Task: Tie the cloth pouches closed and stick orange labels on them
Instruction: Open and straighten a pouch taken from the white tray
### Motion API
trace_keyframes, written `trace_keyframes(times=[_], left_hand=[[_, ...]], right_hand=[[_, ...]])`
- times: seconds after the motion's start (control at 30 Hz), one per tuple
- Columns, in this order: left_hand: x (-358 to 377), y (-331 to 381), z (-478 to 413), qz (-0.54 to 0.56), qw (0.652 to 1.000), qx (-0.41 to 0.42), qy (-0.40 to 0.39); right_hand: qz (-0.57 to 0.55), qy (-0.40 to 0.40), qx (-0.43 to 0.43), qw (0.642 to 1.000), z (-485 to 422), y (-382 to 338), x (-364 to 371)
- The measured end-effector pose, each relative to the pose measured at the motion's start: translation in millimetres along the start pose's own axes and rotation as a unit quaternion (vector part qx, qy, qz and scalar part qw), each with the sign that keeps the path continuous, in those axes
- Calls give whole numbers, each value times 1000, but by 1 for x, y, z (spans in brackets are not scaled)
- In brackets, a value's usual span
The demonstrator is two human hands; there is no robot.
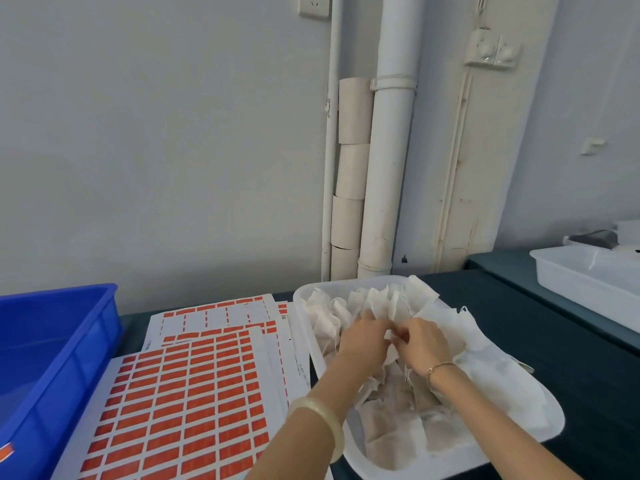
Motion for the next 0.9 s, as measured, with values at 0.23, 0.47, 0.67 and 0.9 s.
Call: trace_keyframes(times=[0.23, 0.47, 0.67, 0.9], left_hand=[[-31, 6, 9, 19, 991, 69, 109], [-77, 12, 67, 263, 949, 88, 152], [-108, -10, 143, 403, 894, -8, 197], [-146, -36, 215, 476, 839, -74, 252]], right_hand=[[-196, 70, -39, 977, 11, -3, -39], [-312, 75, -136, 937, 44, -33, -98], [-367, 83, -214, 901, 78, -99, -123], [-369, 24, -322, 872, 109, -177, -113]])
Point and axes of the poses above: each hand's wrist, its own z-axis away from the middle knuckle, its own x-axis out of the palm, y = z × x, the point moved 4 cm from there along -z, towards the middle knuckle, and after that the axes turned 13 degrees about z, right-handed, at the moved point
